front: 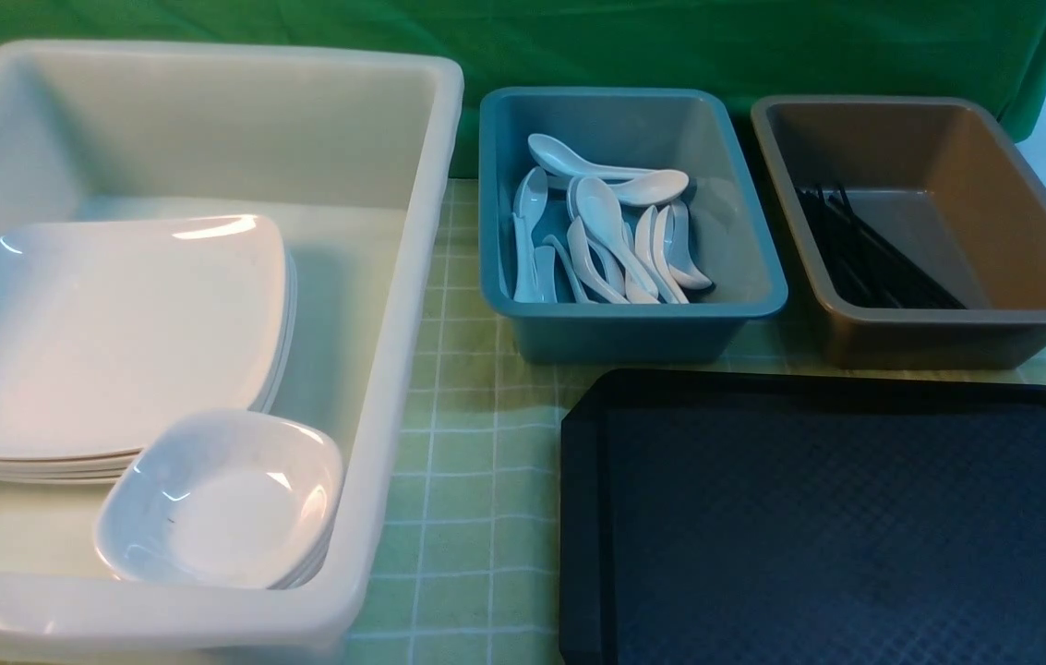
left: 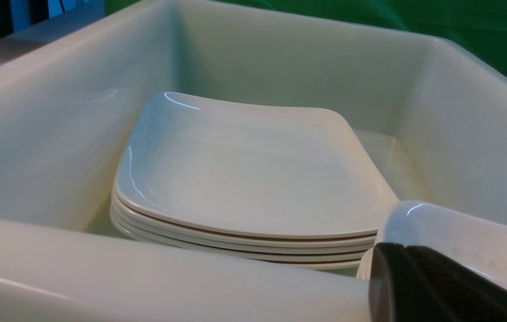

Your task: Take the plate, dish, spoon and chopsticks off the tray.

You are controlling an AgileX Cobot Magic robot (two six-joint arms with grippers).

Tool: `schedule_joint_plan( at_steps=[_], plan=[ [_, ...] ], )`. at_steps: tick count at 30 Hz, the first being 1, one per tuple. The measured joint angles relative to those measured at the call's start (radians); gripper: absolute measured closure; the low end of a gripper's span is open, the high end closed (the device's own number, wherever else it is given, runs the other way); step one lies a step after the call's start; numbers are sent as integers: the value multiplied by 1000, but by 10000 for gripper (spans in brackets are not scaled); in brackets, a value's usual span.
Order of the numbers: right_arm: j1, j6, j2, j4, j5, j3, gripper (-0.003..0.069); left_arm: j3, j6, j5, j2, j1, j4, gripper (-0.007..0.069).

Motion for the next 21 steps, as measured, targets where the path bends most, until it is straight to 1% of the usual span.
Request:
schedule_joint_plan(
  at_steps=[21],
  plan=[
    [0, 0, 0, 0, 0, 0, 417, 0, 4, 1, 0, 0, 1, 610]
  ],
)
